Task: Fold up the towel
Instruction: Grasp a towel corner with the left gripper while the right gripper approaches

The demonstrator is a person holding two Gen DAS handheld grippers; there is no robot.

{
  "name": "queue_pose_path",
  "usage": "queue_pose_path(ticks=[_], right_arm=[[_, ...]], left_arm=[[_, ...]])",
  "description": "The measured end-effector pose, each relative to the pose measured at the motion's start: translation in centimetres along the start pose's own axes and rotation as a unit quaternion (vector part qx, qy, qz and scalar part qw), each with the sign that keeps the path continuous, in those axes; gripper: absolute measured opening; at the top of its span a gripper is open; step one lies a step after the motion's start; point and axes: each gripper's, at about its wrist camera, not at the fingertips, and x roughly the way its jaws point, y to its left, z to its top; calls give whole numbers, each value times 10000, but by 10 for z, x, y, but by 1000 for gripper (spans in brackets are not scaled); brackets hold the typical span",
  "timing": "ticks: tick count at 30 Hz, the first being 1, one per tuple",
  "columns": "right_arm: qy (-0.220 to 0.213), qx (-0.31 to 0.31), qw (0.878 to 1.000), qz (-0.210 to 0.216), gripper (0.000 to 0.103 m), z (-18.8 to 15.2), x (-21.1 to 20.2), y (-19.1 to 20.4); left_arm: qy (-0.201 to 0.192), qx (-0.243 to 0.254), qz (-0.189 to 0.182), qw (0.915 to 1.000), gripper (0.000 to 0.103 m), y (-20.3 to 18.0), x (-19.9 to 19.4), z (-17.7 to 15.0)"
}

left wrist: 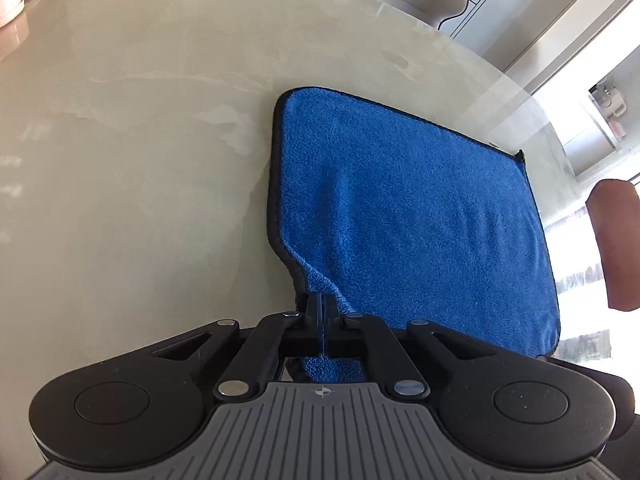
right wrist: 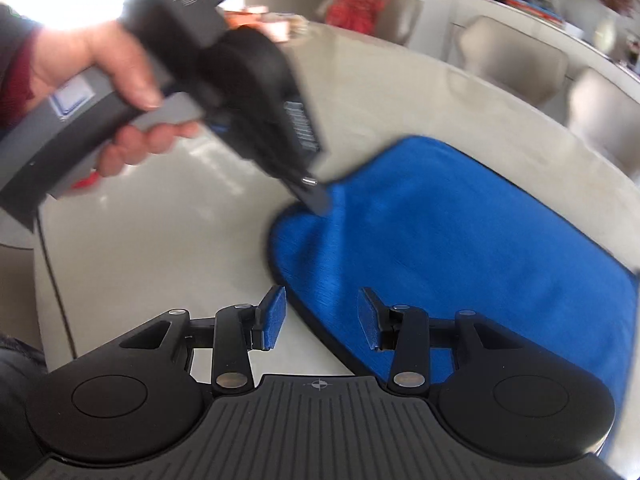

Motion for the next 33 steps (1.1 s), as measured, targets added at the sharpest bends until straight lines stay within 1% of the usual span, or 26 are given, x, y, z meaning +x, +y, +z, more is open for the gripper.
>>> queue_pose_path(ticks=[2,4,5,7,8,10,12,14,16,18,19,21,22,26,28,33], right_arm=[[-40,-106,9999,-43,41,5,7,6],[-80,-213,9997,-88,41,10,14,12],[-59,-316,9994,-126,41,12,17,15],[18,-486,9987,-134,41,12,20,19],[33,-522,9985,-142,41,11,19,20],[68,-504,9987,-99,41,9,17,19],[70,-375,9992,-74,42,10,16,16],[115,-236,9996,-45,42,10,15,13],[129,-133,9998,-50,42,9,13,10],[135,-65,9999,-40,42,7,10,8],[137,-43,9999,-40,42,6,9,7],[135,-34,9999,-37,43,6,10,10],[134,-35,9999,-38,43,6,10,11],[54,-47,10000,5,43,4,11,14],[8,-83,10000,41,43,4,13,17],[0,-329,9994,-84,43,9,20,29]], left_arm=[[45,-112,-71,9999,0,2,-1,1],[59,-110,-127,9998,0,-1,-2,2],[46,-95,-81,9999,0,-2,-3,2],[9,-127,160,9998,1,2,-3,1],[0,-148,230,9996,8,4,-3,0],[77,-261,269,9993,15,12,1,-2],[158,-362,280,9988,16,18,4,-5],[243,-374,252,9987,23,18,8,-5],[230,-388,193,9988,28,17,10,-6],[219,-391,169,9989,29,16,11,-6],[212,-387,157,9989,28,15,12,-6],[254,-347,48,9991,18,13,15,-6],[285,-339,-21,9990,1,13,17,-7],[257,-338,-119,9990,1,14,13,-10],[246,-419,-194,9986,1,15,9,-7],[229,-548,-266,9979,1,17,4,-3]])
